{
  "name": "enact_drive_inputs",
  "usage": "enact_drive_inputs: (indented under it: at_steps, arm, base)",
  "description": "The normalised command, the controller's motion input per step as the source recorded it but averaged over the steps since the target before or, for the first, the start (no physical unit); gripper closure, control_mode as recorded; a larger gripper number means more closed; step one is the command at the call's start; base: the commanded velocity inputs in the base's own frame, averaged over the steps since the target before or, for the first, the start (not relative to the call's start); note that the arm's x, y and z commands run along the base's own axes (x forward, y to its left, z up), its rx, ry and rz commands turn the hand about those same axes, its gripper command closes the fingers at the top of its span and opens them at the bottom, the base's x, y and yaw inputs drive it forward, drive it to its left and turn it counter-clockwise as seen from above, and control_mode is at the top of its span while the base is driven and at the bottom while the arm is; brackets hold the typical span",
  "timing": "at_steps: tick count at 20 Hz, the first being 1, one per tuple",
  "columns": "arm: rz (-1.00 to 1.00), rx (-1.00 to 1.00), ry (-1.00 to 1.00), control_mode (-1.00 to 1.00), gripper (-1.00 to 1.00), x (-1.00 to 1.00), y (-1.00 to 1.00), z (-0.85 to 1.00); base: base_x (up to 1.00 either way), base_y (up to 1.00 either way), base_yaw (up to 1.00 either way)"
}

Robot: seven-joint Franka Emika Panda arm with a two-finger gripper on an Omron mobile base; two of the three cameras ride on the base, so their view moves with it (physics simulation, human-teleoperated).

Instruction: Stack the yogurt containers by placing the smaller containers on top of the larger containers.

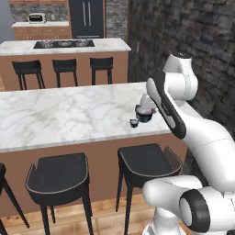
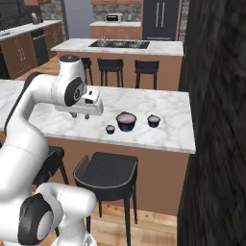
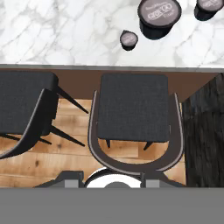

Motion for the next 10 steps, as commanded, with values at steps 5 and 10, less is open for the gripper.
enact_drive_inputs:
  at_steps: [5, 10]
  arm:
    - [0.00, 0.00, 0.00, -1.00, -1.00, 0.00, -0.06, 0.00]
    - [0.00, 0.00, 0.00, -1.00, -1.00, 0.06, -0.22, 0.00]
  base:
    - [0.00, 0.00, 0.00]
    - [0.00, 0.00, 0.00]
